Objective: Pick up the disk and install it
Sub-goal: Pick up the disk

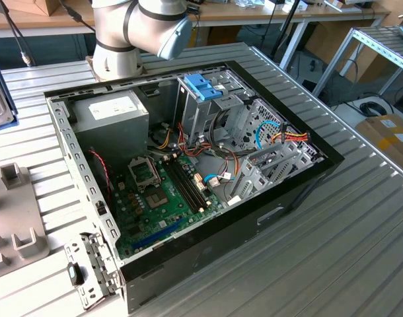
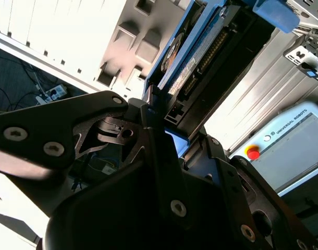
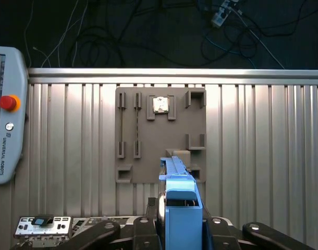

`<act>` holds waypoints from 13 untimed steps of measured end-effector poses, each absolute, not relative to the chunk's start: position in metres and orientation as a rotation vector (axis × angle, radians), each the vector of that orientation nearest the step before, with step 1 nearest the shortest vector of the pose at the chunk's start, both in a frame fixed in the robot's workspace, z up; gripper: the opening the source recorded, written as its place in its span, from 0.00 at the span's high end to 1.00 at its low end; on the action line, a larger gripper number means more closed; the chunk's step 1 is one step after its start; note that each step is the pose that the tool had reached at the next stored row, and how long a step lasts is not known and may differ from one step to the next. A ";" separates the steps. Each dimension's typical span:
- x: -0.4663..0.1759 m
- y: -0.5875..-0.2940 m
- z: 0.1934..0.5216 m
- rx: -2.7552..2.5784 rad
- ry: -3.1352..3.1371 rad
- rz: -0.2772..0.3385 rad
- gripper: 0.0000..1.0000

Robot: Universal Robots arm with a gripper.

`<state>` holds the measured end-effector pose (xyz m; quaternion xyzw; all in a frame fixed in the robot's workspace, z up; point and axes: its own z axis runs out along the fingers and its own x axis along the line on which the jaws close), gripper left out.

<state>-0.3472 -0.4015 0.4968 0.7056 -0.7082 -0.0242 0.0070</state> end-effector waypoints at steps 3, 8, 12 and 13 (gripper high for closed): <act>-0.346 -0.401 0.497 2.207 -2.215 -0.076 0.63; -0.345 -0.401 0.497 2.207 -2.215 -0.076 0.63; -0.344 -0.401 0.497 2.207 -2.215 -0.076 0.63; -0.344 -0.401 0.497 2.207 -2.215 -0.076 0.63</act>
